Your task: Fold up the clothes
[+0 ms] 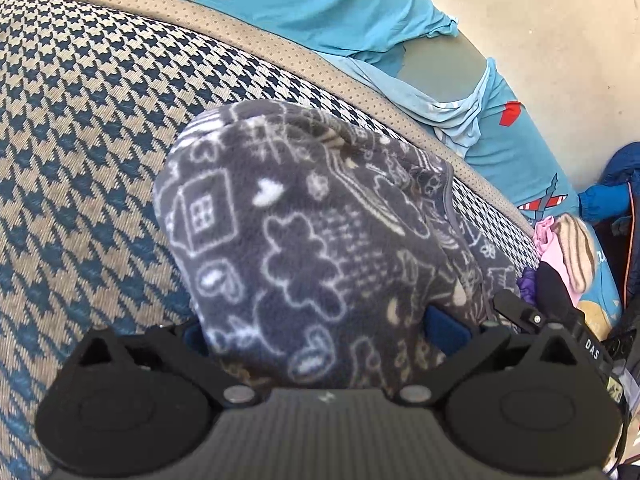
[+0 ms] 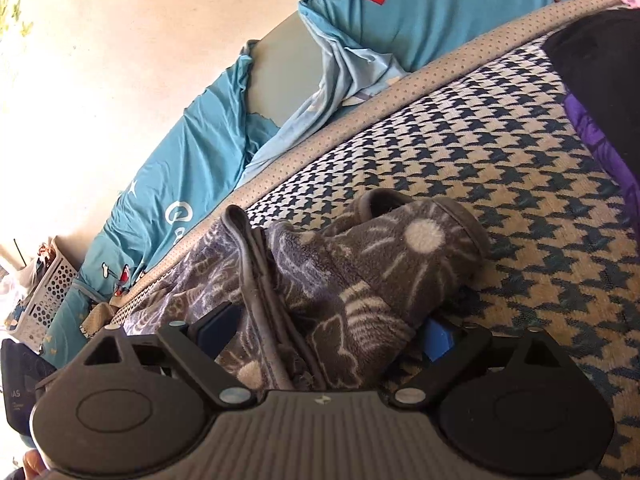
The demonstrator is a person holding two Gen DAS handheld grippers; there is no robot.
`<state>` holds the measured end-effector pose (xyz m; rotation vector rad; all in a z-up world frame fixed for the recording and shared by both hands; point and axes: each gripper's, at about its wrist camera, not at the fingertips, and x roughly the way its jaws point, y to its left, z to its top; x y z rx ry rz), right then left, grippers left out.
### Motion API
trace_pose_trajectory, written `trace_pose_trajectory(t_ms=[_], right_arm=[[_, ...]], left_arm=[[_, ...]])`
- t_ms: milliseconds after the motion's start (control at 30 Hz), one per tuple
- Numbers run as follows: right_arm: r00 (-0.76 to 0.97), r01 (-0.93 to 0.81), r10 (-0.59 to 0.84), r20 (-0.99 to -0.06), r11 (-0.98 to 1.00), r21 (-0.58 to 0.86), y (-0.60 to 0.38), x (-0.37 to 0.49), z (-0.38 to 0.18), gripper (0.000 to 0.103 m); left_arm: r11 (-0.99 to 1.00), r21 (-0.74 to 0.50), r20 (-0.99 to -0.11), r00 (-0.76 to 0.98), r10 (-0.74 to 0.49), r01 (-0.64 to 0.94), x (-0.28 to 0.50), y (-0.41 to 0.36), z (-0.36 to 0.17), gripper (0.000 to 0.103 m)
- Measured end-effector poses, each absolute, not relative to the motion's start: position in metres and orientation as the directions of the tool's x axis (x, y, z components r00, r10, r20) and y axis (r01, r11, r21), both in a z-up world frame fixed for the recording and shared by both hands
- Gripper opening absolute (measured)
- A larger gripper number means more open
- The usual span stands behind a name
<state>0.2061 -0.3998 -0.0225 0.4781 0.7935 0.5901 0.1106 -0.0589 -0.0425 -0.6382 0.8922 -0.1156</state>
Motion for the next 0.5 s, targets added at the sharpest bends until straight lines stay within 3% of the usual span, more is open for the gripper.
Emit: trace_pose_trajectory(t_ms=[333, 500], right_arm=[[0.551, -0.351, 0.660, -0.511, 0.739, 0.575, -0.384, 0.209, -0.021, 0.092], [0.590, -0.352, 0.593, -0.547, 0.799, 0.487, -0.373, 0.205, -0.019, 0.077]], left_arm=[[0.813, -0.559, -0.684, 0.644, -0.342, -0.163, 0.115, -0.061, -0.044, 0.103], [0.821, -0.543, -0.690, 0.650, -0.319, -0.173, 0.115, -0.065, -0.043, 0.103]])
